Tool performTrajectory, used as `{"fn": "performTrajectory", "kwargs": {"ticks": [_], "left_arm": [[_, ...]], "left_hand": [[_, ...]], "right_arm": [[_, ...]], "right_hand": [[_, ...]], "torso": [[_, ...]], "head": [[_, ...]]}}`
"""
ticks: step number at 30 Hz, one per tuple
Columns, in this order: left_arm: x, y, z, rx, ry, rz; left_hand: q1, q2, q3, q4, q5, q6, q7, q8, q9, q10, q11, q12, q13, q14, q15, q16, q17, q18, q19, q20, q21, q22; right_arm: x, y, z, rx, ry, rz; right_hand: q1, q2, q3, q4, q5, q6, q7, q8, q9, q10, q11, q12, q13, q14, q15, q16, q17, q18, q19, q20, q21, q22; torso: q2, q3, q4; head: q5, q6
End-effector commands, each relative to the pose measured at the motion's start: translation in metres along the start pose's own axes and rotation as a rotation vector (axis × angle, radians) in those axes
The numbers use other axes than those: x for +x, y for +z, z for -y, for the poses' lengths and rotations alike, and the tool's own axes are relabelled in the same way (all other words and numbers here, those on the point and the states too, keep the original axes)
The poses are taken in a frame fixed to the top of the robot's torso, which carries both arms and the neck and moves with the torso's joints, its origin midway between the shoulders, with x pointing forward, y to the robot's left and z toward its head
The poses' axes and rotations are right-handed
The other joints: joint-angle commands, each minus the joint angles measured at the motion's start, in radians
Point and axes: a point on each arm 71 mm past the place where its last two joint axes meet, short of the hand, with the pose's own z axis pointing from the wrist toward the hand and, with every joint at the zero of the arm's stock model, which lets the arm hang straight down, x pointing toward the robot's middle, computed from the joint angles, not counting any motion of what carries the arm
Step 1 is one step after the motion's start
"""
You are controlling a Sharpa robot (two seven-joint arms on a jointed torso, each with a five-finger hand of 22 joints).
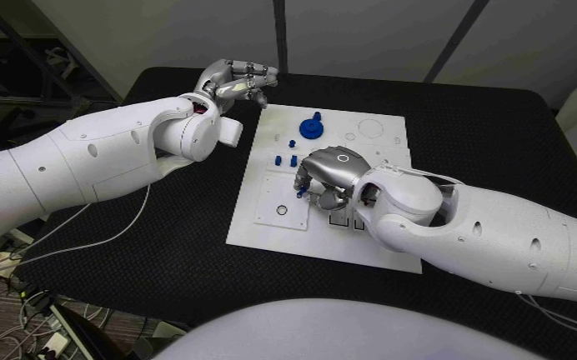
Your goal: Assemble the parts on the task board
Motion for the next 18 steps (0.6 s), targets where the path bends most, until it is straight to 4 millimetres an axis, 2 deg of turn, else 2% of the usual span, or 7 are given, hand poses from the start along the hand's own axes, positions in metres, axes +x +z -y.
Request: {"fn": "performTrajectory", "kwargs": {"ticks": [1,18], "left_arm": [[0.0016,0.0006,0.0012,0.004,0.0,-0.015],[0.0015,0.0004,0.0009,0.0,-0.001,-0.017]], "left_hand": [[0.003,0.005,-0.004,-0.003,-0.002,-0.005,0.0,0.006,-0.001,-0.007,-0.001,0.002,0.001,-0.005,0.002,-0.004,-0.001,-0.018,-0.004,-0.001,-0.006,-0.001],[0.002,0.005,-0.005,-0.003,-0.002,-0.006,0.0,0.006,-0.002,-0.008,0.0,0.003,0.0,-0.006,0.002,-0.004,-0.002,-0.018,-0.004,-0.001,-0.006,-0.001]], "right_arm": [[-0.0005,-0.0002,0.0005,0.02,-0.045,-0.002],[0.0021,0.0018,-0.0025,0.0,-0.045,-0.038]], "right_hand": [[-0.007,0.001,-0.004,-0.003,0.003,0.005,0.0,0.003,0.001,0.007,0.003,0.002,0.002,0.036,-0.007,0.005,0.001,-0.014,0.02,-0.003,0.004,0.155],[-0.011,0.003,-0.005,-0.003,0.002,0.007,-0.002,0.003,0.001,0.008,0.002,0.002,0.002,0.036,-0.007,0.005,0.001,-0.015,0.02,-0.004,0.005,0.156]], "torso": [[0.0,-0.0006,0.0003],[0.0,-0.0011,0.0007]], "head": [[0.0,0.0],[0.0,-0.004]]}}
